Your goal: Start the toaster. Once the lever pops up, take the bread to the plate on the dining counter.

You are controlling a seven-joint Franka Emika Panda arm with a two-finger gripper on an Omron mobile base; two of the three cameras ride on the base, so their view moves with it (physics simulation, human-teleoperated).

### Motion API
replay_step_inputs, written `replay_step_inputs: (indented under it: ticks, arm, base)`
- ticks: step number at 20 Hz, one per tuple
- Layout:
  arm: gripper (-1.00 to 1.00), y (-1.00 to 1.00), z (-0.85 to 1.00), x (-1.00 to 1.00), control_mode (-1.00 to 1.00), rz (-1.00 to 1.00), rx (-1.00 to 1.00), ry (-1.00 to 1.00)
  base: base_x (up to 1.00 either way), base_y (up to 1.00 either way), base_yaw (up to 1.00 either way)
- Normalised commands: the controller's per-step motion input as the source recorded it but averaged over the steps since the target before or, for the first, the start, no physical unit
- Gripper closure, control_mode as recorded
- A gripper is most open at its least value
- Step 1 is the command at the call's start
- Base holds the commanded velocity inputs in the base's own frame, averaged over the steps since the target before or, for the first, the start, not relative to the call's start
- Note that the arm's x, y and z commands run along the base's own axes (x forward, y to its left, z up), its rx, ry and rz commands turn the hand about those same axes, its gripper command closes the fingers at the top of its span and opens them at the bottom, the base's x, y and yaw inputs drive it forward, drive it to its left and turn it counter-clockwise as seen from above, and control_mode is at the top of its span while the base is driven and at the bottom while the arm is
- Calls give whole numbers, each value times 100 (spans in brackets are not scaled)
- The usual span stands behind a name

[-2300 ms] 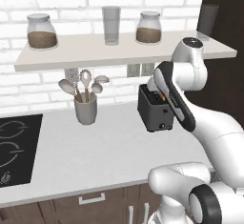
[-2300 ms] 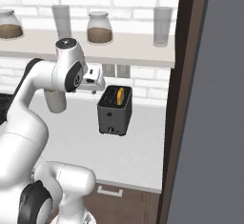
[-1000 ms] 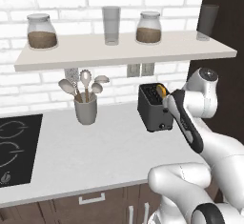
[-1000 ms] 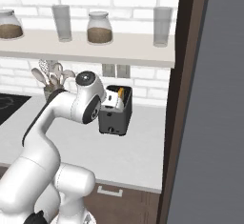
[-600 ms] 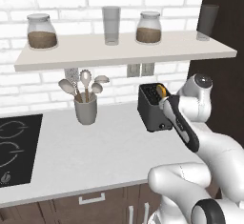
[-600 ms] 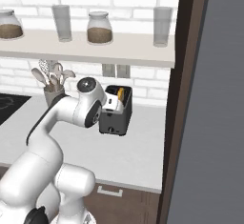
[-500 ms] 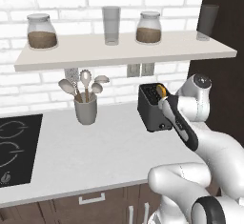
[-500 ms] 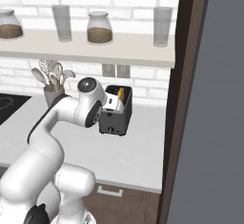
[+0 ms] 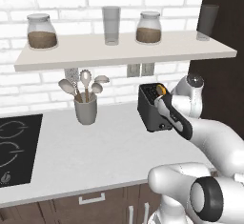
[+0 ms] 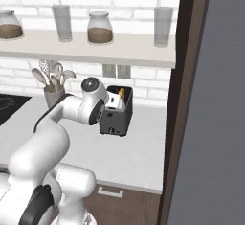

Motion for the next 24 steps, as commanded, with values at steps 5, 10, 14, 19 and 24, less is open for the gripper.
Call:
replay_step_inputs:
  ticks: [5, 10, 14, 19, 24]
  arm:
    - [100, 0, -27, 14, -100, 0, 0, 0]
    - [100, 0, -18, 16, -100, 0, 0, -1]
    - [100, 0, -19, 21, -100, 0, -1, 0]
    - [100, 0, -13, 21, -100, 0, 0, 0]
    - [100, -10, -31, 5, -100, 0, -2, 0]
  base:
    - [0, 0, 0]
    - [0, 0, 0]
    - [0, 0, 0]
    - [0, 0, 0]
    - [0, 0, 0]
